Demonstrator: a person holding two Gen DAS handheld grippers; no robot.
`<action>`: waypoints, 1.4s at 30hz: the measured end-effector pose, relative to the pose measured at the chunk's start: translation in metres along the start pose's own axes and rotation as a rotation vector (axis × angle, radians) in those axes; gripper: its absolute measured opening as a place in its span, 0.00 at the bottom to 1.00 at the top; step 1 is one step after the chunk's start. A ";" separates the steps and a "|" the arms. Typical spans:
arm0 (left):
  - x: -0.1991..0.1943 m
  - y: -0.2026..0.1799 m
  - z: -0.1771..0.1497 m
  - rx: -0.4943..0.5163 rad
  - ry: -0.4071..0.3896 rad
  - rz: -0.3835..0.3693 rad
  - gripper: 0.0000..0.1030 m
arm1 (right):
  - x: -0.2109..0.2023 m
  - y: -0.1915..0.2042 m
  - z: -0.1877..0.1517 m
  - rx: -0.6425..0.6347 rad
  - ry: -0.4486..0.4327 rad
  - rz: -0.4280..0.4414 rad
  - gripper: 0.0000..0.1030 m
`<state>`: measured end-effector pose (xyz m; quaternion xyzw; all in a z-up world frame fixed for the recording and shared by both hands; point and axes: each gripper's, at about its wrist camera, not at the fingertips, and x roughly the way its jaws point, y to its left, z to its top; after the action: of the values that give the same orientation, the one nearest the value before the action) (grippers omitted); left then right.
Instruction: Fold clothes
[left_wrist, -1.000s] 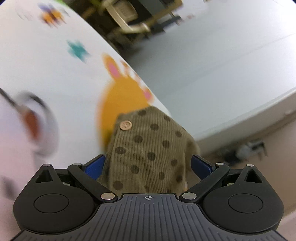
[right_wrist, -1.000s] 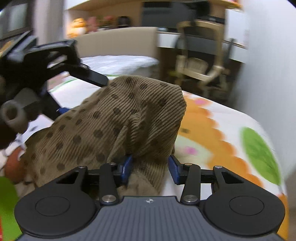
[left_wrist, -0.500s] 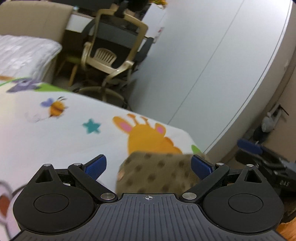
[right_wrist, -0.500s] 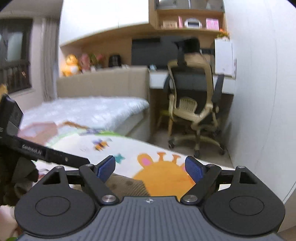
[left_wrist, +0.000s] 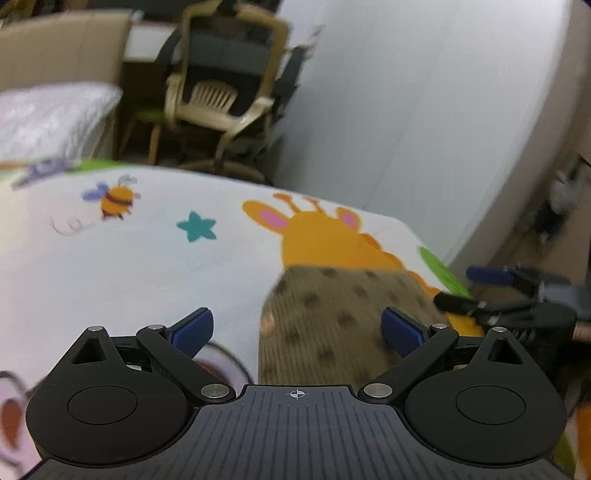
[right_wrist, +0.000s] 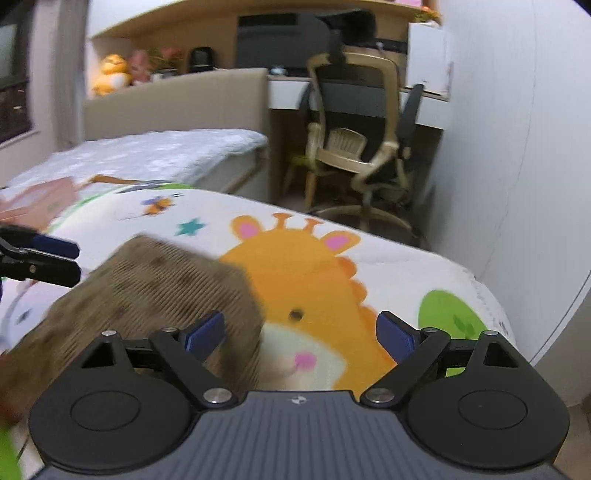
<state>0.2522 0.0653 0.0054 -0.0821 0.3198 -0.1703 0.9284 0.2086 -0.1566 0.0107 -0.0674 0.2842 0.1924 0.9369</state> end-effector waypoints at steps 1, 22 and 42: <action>-0.014 -0.008 -0.007 0.041 -0.002 -0.017 0.97 | -0.007 0.002 -0.007 -0.005 0.006 0.008 0.88; -0.066 0.021 -0.075 0.218 0.089 0.286 0.98 | -0.016 0.074 -0.045 -0.123 0.033 0.104 0.88; -0.039 -0.021 -0.080 0.055 0.111 -0.203 0.98 | 0.002 0.038 -0.033 -0.153 0.036 -0.065 0.96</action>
<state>0.1683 0.0563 -0.0293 -0.0788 0.3560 -0.2767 0.8891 0.1782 -0.1294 -0.0187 -0.1515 0.2829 0.1818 0.9295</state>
